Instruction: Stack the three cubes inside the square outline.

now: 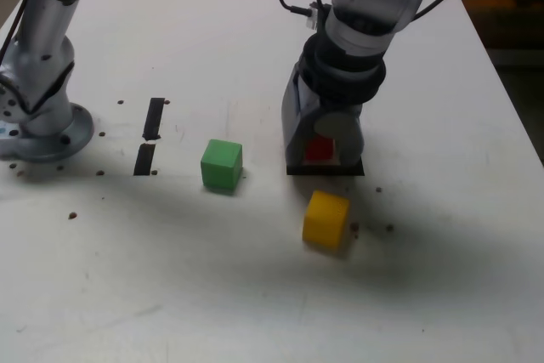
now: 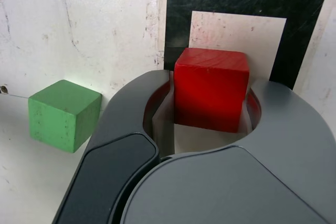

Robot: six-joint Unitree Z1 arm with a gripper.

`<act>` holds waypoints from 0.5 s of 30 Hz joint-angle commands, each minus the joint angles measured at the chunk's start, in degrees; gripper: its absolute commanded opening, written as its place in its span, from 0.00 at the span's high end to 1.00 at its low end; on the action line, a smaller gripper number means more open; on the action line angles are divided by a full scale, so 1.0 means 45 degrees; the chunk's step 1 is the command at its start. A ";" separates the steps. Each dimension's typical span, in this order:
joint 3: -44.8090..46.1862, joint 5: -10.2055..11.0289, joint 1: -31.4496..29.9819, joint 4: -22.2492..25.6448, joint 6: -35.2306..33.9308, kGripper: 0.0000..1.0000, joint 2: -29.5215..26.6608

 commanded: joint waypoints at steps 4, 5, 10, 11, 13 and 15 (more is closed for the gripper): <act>-0.0027 0.0240 0.0031 -0.0269 -0.0004 0.88 0.0047; -0.0043 0.0270 0.0031 -0.0335 -0.0008 0.86 0.0048; -0.0077 0.0308 0.0031 -0.0407 -0.0034 0.64 0.0045; -0.0057 0.0299 0.0031 -0.0383 -0.0034 0.56 0.0046; -0.0011 0.0281 0.0031 -0.0347 -0.0034 0.41 0.0047; 0.0039 0.0265 0.0031 -0.0341 -0.0034 0.27 0.0043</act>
